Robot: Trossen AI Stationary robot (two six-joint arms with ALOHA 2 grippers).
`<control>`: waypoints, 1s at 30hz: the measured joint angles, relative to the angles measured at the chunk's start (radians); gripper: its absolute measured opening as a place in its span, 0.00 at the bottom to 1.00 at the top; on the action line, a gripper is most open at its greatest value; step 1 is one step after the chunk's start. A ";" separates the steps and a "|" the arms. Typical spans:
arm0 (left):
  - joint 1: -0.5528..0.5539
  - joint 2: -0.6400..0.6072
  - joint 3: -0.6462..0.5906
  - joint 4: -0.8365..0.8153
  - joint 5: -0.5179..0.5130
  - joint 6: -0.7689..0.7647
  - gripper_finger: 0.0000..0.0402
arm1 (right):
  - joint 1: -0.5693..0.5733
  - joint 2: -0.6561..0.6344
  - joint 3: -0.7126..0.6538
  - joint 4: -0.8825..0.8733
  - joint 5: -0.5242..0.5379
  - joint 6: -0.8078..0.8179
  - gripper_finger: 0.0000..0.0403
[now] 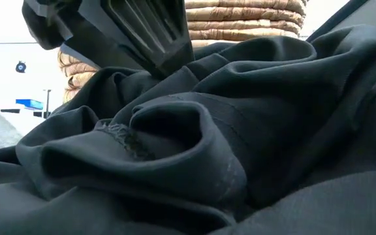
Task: Sort clothes
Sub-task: Put the black polo shirt into the laundry organizer
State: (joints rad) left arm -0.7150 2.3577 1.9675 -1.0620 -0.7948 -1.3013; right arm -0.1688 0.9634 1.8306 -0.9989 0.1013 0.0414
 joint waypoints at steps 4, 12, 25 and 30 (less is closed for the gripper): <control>-0.002 0.000 0.000 0.000 0.005 -0.014 0.38 | 0.000 0.000 0.000 0.000 0.000 0.000 0.03; -0.005 -0.002 0.000 -0.002 0.033 -0.018 0.07 | 0.000 0.000 0.000 0.000 0.000 0.002 0.03; -0.039 -0.024 0.113 -0.094 0.083 0.062 0.00 | 0.000 0.000 0.000 0.000 0.001 0.003 0.03; -0.068 -0.024 0.212 -0.154 0.083 0.061 0.00 | 0.000 0.000 0.000 0.002 -0.020 0.000 0.03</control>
State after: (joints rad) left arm -0.7831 2.3333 2.1795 -1.2163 -0.7118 -1.2401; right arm -0.1684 0.9638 1.8305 -0.9974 0.0808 0.0414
